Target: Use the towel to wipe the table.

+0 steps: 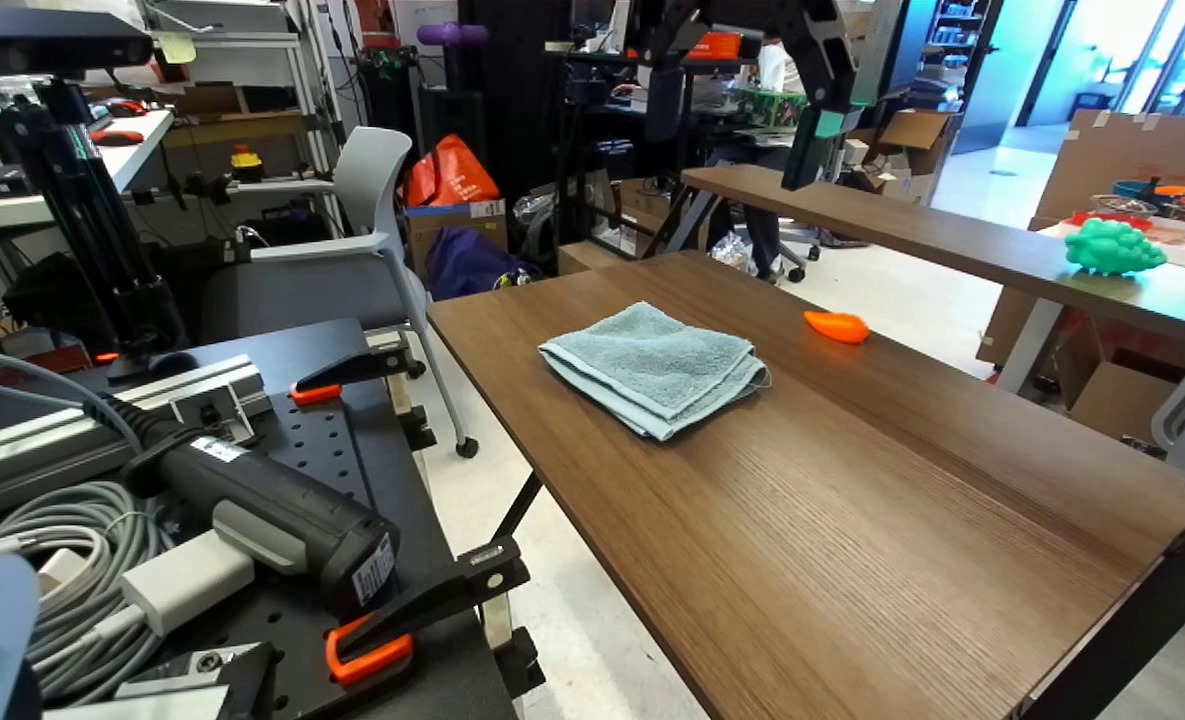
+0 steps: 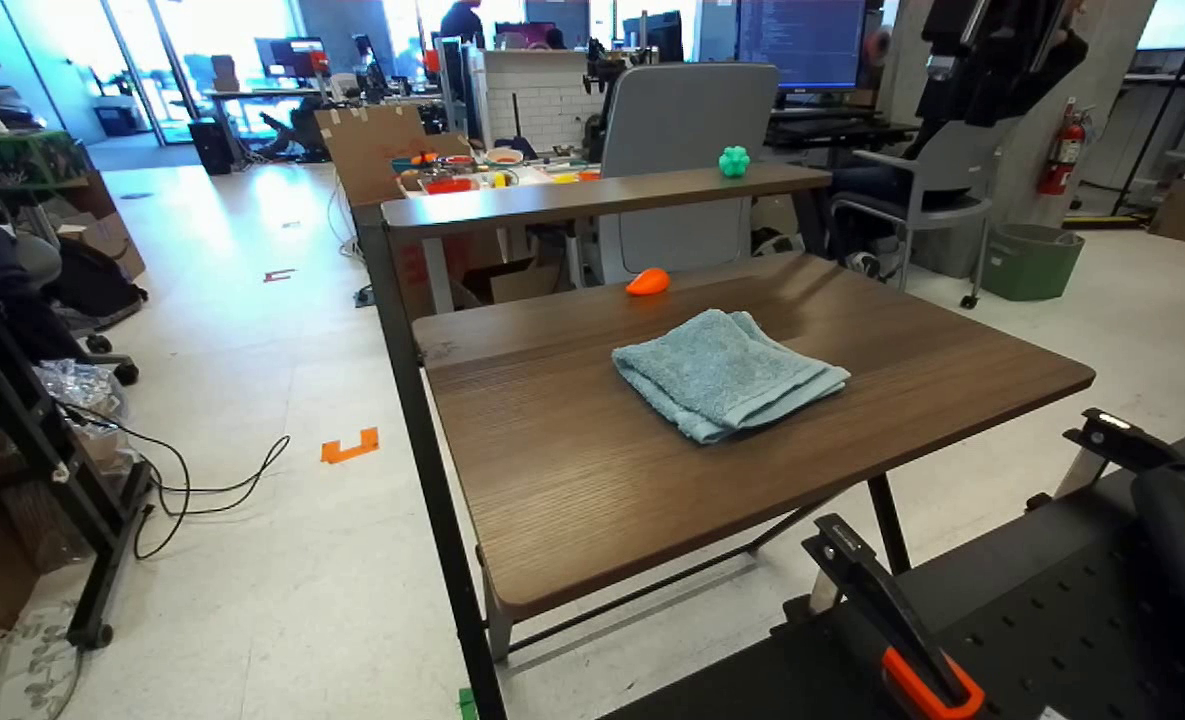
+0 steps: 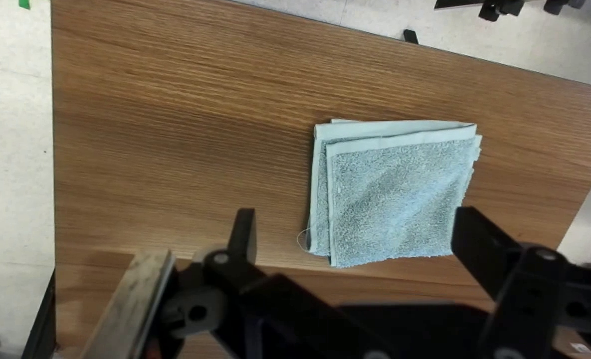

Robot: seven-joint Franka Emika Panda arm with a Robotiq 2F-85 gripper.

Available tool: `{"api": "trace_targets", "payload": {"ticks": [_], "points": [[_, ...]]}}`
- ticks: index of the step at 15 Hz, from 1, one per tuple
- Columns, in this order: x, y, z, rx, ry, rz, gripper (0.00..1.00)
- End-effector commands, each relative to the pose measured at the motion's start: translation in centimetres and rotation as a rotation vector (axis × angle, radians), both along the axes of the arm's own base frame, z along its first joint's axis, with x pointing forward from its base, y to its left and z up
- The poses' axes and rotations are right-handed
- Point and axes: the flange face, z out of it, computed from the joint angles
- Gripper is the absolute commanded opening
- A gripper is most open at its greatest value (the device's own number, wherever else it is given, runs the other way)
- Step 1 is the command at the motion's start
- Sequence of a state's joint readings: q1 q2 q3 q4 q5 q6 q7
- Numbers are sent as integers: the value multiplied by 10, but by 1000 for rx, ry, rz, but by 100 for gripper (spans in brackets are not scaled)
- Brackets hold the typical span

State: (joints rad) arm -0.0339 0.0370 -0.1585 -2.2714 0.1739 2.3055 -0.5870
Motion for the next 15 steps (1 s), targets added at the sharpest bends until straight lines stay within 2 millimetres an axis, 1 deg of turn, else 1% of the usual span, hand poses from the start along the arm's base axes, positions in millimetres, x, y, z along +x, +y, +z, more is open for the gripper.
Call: {"api": "trace_targets", "payload": {"ticks": [1, 3, 5, 6, 8, 10, 11, 13, 15], "points": [[20, 30, -15, 42, -19, -21, 100], [34, 63, -29, 56, -30, -23, 100], [47, 99, -47, 14, -17, -18, 100], [53, 115, -60, -7, -10, -17, 100], [59, 139, -84, -60, 10, 1, 100], [65, 151, -107, -118, 36, 7, 100], [66, 154, -117, -140, 49, 7, 100], [68, 151, -131, -157, 77, 4, 100], [65, 143, -140, -142, 101, 13, 100]]}}
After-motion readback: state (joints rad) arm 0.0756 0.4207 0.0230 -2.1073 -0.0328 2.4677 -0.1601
